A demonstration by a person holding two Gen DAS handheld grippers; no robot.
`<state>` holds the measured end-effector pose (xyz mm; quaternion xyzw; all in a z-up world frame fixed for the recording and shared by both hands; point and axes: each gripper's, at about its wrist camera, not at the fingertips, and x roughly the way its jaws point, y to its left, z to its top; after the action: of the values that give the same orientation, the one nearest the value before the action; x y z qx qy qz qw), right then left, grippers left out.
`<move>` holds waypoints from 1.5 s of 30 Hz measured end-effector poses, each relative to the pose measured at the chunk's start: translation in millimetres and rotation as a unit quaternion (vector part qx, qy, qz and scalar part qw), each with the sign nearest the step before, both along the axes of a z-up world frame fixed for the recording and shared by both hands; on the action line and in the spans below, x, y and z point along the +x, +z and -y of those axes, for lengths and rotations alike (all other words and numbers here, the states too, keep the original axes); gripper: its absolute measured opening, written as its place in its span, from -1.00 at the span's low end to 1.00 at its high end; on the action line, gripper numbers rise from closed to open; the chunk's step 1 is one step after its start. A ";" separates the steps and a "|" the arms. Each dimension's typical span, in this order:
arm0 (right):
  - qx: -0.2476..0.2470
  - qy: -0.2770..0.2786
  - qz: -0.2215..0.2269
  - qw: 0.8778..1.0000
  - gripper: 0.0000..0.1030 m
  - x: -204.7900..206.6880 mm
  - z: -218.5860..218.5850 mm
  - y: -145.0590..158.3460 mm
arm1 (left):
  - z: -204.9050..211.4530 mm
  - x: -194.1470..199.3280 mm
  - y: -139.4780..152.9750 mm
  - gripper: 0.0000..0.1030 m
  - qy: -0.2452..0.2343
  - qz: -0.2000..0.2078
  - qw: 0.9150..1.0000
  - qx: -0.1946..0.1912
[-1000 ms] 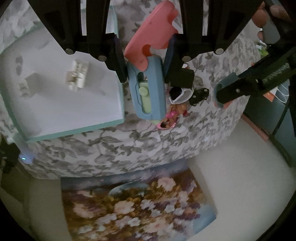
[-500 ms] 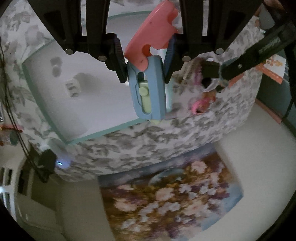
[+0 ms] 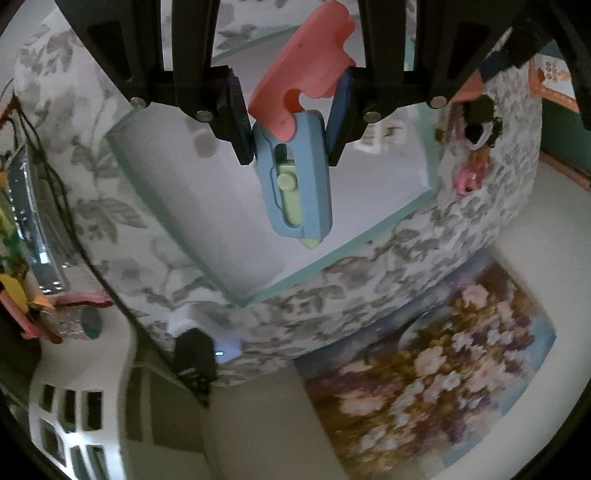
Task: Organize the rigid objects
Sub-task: 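Carry both held pieces into the tray and open both tools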
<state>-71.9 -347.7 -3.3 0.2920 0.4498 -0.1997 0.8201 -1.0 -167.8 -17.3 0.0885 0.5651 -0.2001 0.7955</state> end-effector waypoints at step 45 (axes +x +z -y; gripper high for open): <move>-0.016 -0.010 -0.041 0.999 0.12 0.4 10.0 -12.0 | 11.0 19.8 -29.3 0.42 0.002 -0.019 1.000 0.018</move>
<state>-71.5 -357.7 -15.2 0.2746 0.4773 -0.2268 0.8033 18.8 -178.8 -46.7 0.0979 0.5834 -0.1899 0.7836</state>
